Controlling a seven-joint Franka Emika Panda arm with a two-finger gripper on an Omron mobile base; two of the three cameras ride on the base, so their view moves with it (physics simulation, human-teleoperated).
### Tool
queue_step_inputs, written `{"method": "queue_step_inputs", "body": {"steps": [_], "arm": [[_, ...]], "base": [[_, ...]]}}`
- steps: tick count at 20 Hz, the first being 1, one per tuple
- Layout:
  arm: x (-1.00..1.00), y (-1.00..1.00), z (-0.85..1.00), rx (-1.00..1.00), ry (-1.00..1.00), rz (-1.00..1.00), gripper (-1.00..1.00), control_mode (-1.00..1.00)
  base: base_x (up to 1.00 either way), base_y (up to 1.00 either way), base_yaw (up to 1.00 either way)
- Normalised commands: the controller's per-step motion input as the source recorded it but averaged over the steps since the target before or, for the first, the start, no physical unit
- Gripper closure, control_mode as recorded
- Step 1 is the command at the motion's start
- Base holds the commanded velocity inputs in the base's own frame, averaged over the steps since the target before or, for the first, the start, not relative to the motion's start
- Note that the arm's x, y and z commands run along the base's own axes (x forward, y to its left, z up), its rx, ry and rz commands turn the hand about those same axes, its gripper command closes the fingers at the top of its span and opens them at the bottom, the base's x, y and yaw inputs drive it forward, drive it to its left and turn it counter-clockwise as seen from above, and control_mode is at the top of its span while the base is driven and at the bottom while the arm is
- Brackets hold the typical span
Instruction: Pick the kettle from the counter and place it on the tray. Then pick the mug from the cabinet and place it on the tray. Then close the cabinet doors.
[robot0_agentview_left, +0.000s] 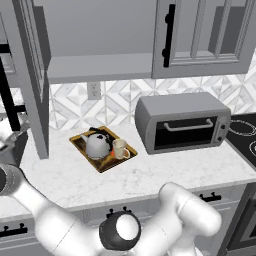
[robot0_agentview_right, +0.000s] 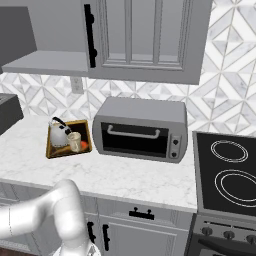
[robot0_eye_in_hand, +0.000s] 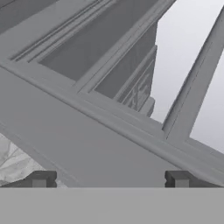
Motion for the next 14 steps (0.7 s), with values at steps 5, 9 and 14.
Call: {"method": "queue_step_inputs", "body": {"steps": [5, 9, 14], "arm": [[0.12, -1.0, 0.0, 0.05, 0.01, 0.01, -1.0, -1.0], [0.33, -1.0, 0.0, 0.08, 0.0, 0.08, -1.0, -1.0], [0.58, -0.96, 0.07, 0.1, 0.0, 0.16, -1.0, -1.0]], "base": [[0.0, 0.0, 0.0], [0.0, 0.0, 0.0], [0.0, 0.0, 0.0]]}}
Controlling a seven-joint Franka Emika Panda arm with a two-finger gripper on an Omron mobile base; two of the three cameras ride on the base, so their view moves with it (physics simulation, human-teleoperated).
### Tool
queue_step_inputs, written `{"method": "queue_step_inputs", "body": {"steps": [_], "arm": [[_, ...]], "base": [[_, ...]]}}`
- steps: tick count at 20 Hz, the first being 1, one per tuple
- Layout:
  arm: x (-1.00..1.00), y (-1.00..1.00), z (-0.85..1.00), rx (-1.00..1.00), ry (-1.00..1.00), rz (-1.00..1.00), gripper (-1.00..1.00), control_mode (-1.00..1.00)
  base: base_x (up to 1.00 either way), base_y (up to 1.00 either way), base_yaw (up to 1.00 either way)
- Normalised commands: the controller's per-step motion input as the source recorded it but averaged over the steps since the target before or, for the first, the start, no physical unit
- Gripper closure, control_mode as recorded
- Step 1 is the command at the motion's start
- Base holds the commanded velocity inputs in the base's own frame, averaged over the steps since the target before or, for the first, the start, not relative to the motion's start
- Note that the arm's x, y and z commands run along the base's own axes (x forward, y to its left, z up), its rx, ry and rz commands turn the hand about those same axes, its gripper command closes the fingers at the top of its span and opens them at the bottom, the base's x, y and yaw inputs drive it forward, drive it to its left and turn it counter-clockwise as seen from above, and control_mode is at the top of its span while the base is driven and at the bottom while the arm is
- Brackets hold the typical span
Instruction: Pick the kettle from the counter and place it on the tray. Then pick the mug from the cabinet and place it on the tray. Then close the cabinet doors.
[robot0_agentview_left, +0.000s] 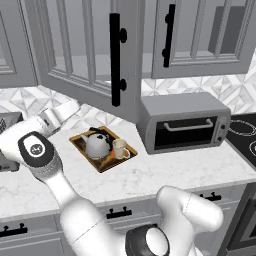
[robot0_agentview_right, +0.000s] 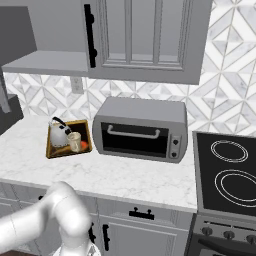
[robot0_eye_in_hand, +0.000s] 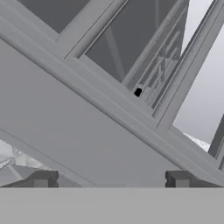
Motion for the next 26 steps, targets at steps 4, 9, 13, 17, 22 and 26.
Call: {"method": "queue_step_inputs", "body": {"steps": [4, 9, 13, 17, 22, 26], "arm": [[0.78, -0.83, 0.14, 0.11, 0.0, 0.27, -1.0, -1.0], [0.88, -0.66, 0.24, 0.09, 0.0, 0.34, -1.0, -1.0], [0.98, -0.55, 0.28, 0.05, 0.0, 0.4, -1.0, -1.0], [0.99, -0.47, 0.35, 0.03, 0.07, 0.39, -1.0, -1.0], [1.0, -0.27, 0.45, 0.01, 0.19, 0.32, -1.0, -1.0], [0.93, -0.17, 0.39, 0.0, 0.24, 0.28, -1.0, -1.0]], "base": [[0.0, 0.0, 0.0], [0.0, 0.0, 0.0], [0.0, 0.0, 0.0], [0.0, 0.0, 0.0], [0.0, 0.0, 0.0], [0.0, 0.0, 0.0]]}}
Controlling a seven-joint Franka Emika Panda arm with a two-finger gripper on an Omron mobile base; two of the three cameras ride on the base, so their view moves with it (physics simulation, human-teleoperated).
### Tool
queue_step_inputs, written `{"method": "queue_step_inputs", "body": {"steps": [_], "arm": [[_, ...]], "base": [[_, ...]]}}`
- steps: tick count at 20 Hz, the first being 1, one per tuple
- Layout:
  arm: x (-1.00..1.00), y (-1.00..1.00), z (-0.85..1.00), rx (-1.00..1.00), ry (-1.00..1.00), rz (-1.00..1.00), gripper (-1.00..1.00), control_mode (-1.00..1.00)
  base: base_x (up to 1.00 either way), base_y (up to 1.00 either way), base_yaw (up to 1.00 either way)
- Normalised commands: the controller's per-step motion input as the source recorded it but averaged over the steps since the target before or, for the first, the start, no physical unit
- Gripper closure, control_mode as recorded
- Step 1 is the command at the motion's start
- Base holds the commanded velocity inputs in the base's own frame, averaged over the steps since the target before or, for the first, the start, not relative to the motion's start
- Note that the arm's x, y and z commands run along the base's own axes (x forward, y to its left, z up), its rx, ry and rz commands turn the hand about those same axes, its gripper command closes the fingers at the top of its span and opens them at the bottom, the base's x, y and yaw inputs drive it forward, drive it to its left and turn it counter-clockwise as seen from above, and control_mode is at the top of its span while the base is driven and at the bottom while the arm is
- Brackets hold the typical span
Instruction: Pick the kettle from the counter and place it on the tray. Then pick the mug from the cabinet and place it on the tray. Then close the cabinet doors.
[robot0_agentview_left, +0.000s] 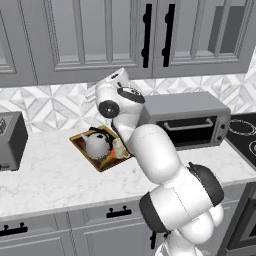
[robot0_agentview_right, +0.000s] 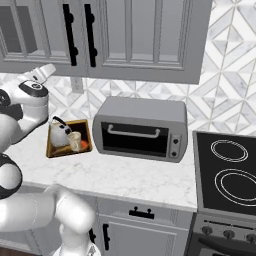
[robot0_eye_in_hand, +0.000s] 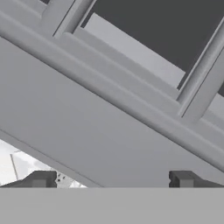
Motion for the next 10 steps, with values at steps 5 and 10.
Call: {"method": "queue_step_inputs", "body": {"steps": [5, 10], "arm": [[0.66, -0.05, 0.09, 0.0, 0.29, 0.23, -1.0, -1.0], [0.28, -0.01, 0.0, 0.0, 0.17, 0.08, -1.0, -1.0]], "base": [[0.0, 0.0, 0.0], [0.0, 0.0, 0.0]]}}
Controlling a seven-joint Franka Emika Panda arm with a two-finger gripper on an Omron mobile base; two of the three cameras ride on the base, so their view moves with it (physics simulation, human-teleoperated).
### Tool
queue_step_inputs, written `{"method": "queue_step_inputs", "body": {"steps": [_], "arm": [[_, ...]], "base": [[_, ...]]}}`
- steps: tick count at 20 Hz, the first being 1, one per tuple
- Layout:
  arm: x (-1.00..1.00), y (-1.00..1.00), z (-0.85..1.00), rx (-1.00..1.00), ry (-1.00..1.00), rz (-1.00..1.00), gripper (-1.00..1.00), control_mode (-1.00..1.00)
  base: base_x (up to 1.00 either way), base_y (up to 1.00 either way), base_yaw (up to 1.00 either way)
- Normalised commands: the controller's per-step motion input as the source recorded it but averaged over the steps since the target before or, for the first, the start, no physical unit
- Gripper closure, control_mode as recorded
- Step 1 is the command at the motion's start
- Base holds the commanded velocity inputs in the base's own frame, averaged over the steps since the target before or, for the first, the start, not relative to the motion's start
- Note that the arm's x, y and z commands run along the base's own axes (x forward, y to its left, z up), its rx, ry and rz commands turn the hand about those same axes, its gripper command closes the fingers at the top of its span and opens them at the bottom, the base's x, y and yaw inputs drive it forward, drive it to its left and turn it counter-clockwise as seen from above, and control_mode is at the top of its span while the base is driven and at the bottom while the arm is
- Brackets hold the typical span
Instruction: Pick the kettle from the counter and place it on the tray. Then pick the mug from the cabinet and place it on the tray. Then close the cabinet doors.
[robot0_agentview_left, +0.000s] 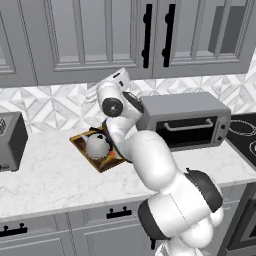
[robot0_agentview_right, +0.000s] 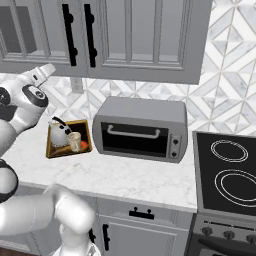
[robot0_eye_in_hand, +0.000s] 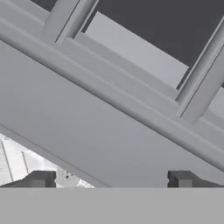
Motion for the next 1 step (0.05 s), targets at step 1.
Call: {"method": "queue_step_inputs", "body": {"steps": [1], "arm": [[0.0, -0.03, 0.0, 0.0, 0.0, 0.0, -1.0, -1.0]], "base": [[0.0, 0.0, 0.0]]}}
